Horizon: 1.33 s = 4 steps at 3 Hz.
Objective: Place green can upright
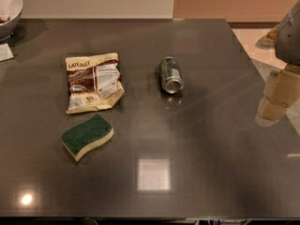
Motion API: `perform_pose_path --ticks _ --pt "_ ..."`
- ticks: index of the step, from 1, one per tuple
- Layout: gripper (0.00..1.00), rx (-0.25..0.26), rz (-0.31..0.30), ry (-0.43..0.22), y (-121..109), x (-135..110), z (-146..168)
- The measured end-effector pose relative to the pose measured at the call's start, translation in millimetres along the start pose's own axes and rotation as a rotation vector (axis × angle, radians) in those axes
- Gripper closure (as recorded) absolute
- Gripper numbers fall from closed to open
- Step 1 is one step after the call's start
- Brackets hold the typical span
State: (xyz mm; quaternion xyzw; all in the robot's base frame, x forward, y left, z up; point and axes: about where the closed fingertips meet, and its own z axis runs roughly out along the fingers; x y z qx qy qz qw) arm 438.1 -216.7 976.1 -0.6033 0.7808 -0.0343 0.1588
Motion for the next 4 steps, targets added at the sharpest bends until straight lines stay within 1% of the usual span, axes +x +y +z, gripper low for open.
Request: perform_pose_path --ticks 1,2,3,4 --pt "0.0 0.0 0.0 0.0 0.0 0.0 0.0" --pt "0.0 -0.027 0.024 0.001 -15.5 -8.6 8.5" --pt "0.0 -0.059 0.064 -0.007 -39.3 -29.2 27.5" --pt "0.0 -0.083 0.118 0.001 -64.3 -51.7 45.7"
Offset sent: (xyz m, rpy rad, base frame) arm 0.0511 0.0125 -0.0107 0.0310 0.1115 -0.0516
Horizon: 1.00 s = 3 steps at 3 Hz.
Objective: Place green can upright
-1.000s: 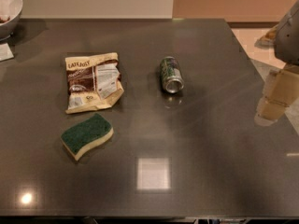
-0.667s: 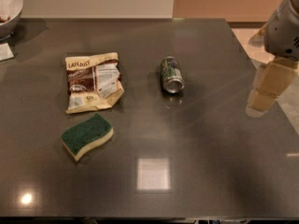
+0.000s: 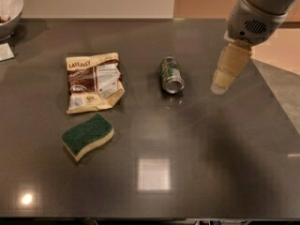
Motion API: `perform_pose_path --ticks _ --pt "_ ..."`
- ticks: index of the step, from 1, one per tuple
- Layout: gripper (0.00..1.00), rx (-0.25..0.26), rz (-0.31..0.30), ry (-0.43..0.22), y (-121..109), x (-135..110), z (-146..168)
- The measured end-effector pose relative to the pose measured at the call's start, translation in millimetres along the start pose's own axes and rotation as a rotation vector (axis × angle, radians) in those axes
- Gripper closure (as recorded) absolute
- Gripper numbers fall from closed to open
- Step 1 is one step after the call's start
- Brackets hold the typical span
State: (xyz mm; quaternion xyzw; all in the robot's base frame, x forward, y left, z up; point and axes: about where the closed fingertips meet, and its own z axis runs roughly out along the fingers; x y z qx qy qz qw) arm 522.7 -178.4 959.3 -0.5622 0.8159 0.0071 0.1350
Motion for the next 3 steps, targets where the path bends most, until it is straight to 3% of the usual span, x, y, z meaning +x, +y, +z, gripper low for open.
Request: perform_pose_path --ticks 1,3 --pt "0.0 -0.008 0.085 0.016 -20.3 -27.1 24.4" --pt "0.0 -0.035 0.332 0.044 -50.0 -73.7 73.5"
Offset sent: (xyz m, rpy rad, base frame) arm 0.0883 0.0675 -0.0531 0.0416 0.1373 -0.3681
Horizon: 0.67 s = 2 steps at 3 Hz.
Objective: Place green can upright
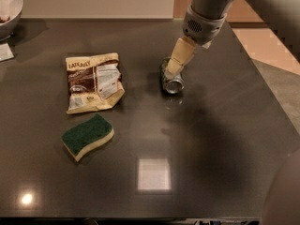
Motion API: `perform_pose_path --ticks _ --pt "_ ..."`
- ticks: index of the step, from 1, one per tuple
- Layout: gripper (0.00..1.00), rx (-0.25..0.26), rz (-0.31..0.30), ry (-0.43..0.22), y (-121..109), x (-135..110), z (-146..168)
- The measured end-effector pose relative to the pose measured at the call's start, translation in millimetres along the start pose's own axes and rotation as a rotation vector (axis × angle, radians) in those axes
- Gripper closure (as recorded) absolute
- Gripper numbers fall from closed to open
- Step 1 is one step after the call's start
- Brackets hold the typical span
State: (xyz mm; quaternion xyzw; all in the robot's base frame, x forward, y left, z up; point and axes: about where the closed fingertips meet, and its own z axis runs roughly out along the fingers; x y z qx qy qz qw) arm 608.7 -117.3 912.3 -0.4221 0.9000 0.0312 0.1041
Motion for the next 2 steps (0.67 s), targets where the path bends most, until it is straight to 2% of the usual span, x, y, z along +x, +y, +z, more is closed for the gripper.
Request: perform_pose_path --ticks 1,2 --pt "0.0 -0.009 0.109 0.015 -7.5 -21.1 16.6" --pt "0.0 -0.013 0.192 0.039 -11.1 -42.1 33.3"
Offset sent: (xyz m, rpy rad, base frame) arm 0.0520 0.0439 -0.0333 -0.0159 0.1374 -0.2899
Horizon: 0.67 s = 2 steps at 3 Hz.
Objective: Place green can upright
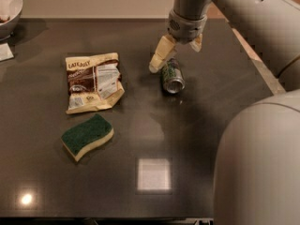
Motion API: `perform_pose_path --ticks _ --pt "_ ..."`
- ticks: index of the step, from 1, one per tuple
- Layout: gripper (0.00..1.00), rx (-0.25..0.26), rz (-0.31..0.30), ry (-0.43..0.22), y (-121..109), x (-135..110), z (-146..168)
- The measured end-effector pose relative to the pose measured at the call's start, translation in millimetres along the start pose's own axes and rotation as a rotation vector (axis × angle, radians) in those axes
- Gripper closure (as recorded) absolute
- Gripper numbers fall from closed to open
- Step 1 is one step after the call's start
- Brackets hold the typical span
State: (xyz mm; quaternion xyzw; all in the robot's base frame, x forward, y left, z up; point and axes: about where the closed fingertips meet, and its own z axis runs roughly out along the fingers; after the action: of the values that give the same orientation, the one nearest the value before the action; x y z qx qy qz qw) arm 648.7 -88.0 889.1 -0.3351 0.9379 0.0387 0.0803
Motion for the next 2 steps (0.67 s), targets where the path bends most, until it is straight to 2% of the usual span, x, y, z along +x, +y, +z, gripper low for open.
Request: perform_pose_path --ticks 1,2 --pt "0.0 0.024 0.067 0.038 2.3 -19.5 18.2" --pt "0.0 0.047 0.131 0.087 -0.4 -25.9 40.0"
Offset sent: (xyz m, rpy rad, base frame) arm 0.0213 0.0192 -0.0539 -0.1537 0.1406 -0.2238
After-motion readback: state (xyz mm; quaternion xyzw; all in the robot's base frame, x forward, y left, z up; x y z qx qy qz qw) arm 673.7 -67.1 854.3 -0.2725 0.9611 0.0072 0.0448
